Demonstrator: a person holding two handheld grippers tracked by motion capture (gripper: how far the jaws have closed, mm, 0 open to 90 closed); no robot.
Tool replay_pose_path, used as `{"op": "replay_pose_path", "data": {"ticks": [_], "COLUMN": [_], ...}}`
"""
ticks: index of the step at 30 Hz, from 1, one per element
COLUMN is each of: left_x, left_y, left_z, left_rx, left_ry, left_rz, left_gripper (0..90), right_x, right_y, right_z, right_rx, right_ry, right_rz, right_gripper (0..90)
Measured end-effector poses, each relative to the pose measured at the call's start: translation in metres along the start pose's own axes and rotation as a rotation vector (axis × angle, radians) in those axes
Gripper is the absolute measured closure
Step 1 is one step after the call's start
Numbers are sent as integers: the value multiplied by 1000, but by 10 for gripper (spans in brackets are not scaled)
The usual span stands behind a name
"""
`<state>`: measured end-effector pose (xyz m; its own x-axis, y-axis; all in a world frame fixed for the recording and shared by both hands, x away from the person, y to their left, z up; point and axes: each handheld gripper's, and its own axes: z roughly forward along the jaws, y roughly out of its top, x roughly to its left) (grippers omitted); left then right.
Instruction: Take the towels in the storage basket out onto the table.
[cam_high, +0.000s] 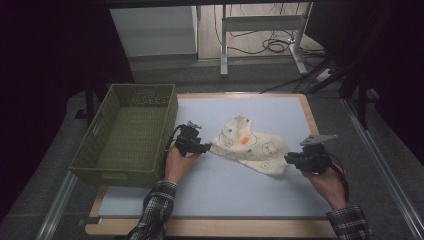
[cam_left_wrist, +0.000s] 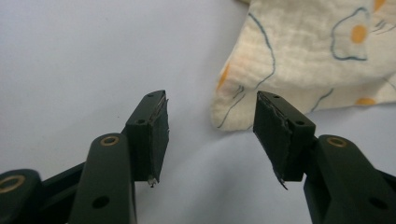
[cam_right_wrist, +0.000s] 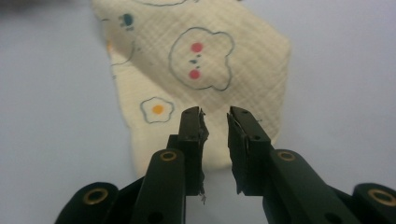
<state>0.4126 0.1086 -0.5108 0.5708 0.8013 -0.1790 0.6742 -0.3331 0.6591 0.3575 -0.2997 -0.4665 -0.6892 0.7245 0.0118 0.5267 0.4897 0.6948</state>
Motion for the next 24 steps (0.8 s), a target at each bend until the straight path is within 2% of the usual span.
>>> {"op": "replay_pose_path", "data": {"ticks": [1, 2, 5, 6, 8, 10, 15, 16, 18, 19, 20, 21, 22, 23, 24], "left_x": [-1, -3, -4, -2, 0, 2, 4, 4, 1, 1, -1, -3, -6, -6, -12], "left_y": [-1, -1, -1, -1, -2, -4, -6, -8, -10, -10, -10, -10, -10, -10, -10], "left_z": [-2, -3, -3, -1, 1, 7, 19, 24, 28, 28, 29, 29, 28, 28, 23], "left_rx": [-9, -16, -29, -53, -66, -60, -53, -58, -69, -69, -68, -70, -63, -63, -47], "left_ry": [-6, -9, -9, -3, 2, -12, 13, -5, -11, -11, -67, -67, -48, -48, -22], "left_rz": [13, 33, 38, 33, 41, 43, 69, 62, 72, 72, 65, 67, 82, 82, 94], "left_gripper": [454, 459, 459, 462, 496, 518, 514, 526, 588, 686, 774, 851, 868, 875, 877], "right_x": [2, 6, 11, 14, 17, 20, 23, 25, 28, 28, 34, 36, 36, 36, 37], "right_y": [0, 1, 1, 0, -3, -10, -23, -30, -34, -34, -39, -41, -41, -41, -40], "right_z": [-1, -2, 3, 6, 12, 17, 22, 25, 29, 29, 32, 32, 32, 32, 31], "right_rx": [-4, -15, -16, -11, 1, 12, 26, 34, 54, 54, 41, 27, 26, 26, 35], "right_ry": [6, 39, 70, 80, 92, 99, 87, 91, 71, 71, 21, 17, 15, 15, 8], "right_rz": [-4, -8, -10, -15, -16, -19, -33, -41, -58, -58, -94, -103, -101, -101, -103], "right_gripper": [739, 726, 708, 699, 688, 682, 660, 645, 652, 652, 740, 840, 871, 871, 886]}}
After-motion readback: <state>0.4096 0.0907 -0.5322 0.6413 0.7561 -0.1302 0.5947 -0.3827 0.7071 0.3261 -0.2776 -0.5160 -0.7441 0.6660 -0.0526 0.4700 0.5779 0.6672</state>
